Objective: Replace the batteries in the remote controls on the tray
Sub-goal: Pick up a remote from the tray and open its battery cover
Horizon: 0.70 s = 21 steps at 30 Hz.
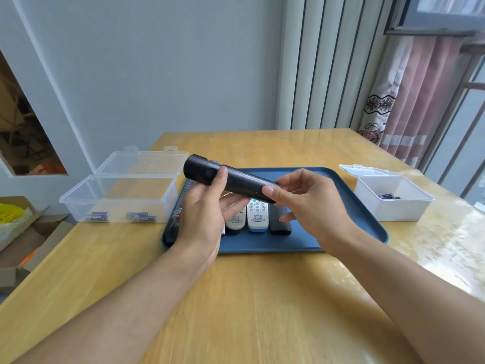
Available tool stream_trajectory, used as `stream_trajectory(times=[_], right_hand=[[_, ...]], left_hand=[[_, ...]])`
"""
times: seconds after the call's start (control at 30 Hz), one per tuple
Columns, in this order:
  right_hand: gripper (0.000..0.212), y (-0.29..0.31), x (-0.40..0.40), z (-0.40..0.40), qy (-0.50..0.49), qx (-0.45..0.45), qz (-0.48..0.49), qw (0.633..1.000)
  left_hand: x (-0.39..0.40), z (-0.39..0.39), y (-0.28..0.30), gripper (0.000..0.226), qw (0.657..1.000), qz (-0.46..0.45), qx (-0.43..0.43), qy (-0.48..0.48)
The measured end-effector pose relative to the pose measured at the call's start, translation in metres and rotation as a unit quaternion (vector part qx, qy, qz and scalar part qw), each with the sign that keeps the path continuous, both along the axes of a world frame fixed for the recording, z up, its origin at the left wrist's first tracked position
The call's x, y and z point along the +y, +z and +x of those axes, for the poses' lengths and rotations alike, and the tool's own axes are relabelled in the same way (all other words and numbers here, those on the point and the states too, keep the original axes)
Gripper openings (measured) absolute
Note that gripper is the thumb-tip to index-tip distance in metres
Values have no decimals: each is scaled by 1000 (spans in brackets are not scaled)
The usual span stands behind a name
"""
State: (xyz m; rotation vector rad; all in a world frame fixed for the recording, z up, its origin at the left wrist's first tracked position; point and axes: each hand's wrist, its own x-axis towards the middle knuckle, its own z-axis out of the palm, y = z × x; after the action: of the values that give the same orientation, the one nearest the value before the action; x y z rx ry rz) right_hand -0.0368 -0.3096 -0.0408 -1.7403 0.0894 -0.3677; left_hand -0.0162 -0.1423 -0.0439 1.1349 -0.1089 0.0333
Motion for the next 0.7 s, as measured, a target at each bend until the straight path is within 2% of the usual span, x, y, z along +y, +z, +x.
stream_trajectory(times=[0.17, 0.33, 0.47, 0.57, 0.7], right_hand=[[28, 3, -3, 1, 52, 7, 1, 999], [20, 18, -11, -3, 146, 29, -124, 981], [15, 28, -16, -10, 188, 74, -283, 937], [17, 26, -14, -15, 171, 80, -401, 896], [19, 22, -6, -20, 133, 92, -486, 859]], left_hand=[[2, 4, -1, 26, 999, -12, 14, 34], [13, 15, 5, 28, 990, -11, 25, 142], [21, 17, 11, 32, 983, -57, 31, 171], [18, 16, 9, 38, 988, -66, 44, 133], [16, 15, 10, 42, 989, -80, 86, 85]])
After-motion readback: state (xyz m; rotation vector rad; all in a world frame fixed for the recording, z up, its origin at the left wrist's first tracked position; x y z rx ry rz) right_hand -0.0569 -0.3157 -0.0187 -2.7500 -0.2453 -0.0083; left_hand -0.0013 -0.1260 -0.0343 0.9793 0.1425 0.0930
